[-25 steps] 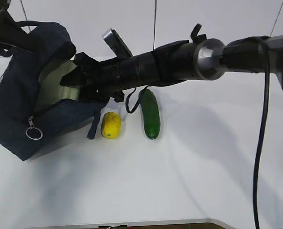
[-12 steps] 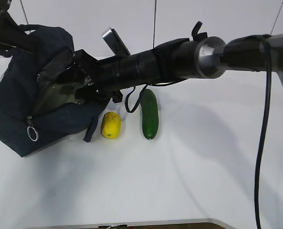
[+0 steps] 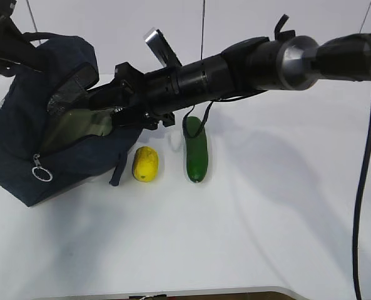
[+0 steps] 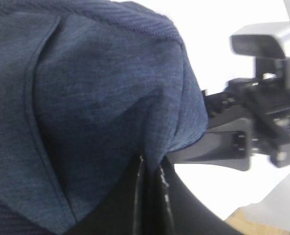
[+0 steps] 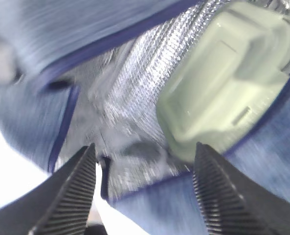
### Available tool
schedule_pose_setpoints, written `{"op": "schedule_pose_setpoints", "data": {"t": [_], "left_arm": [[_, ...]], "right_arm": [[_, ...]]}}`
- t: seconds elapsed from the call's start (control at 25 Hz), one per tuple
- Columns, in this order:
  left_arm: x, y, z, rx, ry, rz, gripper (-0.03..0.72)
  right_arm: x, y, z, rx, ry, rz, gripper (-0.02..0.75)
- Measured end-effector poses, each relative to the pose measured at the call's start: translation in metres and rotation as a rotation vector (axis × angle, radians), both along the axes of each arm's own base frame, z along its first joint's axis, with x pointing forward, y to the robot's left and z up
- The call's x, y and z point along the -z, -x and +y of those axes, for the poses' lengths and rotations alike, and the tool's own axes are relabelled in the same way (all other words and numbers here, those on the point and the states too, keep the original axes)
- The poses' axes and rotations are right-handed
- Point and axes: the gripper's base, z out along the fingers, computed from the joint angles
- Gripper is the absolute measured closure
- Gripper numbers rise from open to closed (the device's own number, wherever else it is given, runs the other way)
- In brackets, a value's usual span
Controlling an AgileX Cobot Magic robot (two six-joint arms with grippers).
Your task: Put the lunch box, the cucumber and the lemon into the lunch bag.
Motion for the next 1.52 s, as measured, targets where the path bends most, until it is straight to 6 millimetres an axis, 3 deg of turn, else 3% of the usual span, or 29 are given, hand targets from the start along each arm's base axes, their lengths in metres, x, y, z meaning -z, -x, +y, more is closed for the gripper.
{"op": "schedule_pose_setpoints", "data": {"t": [0.36, 0.84, 1.12, 1.32, 1.52], "left_arm": [[0.001, 0.0, 0.001, 0.003, -0.016, 0.001, 0.697], [0.003, 0.001, 0.003, -0.033, -0.032, 0.042, 0.697], [0.007, 0.002, 0.007, -0.057, -0.079, 0.078, 0.697], [0.009, 0.004, 0.01, -0.048, -0.105, 0.094, 0.697], [0.009, 0.004, 0.013, -0.049, -0.115, 0.099, 0.697]], "right_arm": [[-0.039, 0.014, -0.011, -0.085, 0.144, -0.159, 0.241], [-0.082, 0.034, -0.045, -0.078, 0.532, -0.236, 0.241], [-0.078, 0.03, -0.068, 0.058, 0.791, -0.127, 0.239], [-0.074, 0.027, -0.071, 0.112, 0.828, -0.09, 0.239], [-0.055, 0.02, -0.071, 0.101, 0.881, -0.086, 0.229]]}}
